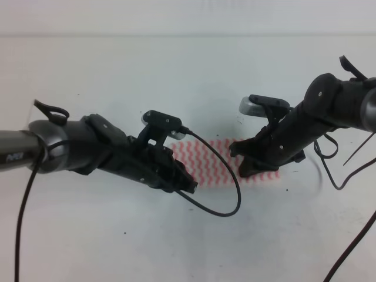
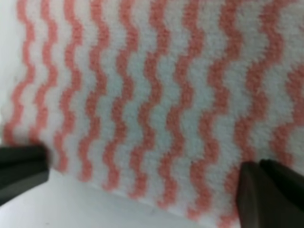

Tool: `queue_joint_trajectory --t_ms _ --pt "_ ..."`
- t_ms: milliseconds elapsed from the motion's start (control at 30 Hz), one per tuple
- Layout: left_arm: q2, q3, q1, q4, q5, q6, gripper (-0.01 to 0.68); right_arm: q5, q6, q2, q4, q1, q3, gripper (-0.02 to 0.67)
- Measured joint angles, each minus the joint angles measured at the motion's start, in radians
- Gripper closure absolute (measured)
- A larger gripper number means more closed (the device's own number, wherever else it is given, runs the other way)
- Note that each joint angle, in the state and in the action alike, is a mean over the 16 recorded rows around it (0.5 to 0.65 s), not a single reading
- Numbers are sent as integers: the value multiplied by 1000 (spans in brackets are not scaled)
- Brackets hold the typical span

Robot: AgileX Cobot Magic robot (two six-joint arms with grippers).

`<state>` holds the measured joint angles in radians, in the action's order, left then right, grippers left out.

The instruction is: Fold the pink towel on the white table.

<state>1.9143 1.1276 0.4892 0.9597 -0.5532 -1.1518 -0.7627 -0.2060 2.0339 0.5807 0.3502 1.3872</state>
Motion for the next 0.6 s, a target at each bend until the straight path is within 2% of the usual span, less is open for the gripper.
queue_joint_trajectory --t_ms 600 --pt "-7 0 -1 -9 44 2 678 0 0 -1 0 0 0 667"
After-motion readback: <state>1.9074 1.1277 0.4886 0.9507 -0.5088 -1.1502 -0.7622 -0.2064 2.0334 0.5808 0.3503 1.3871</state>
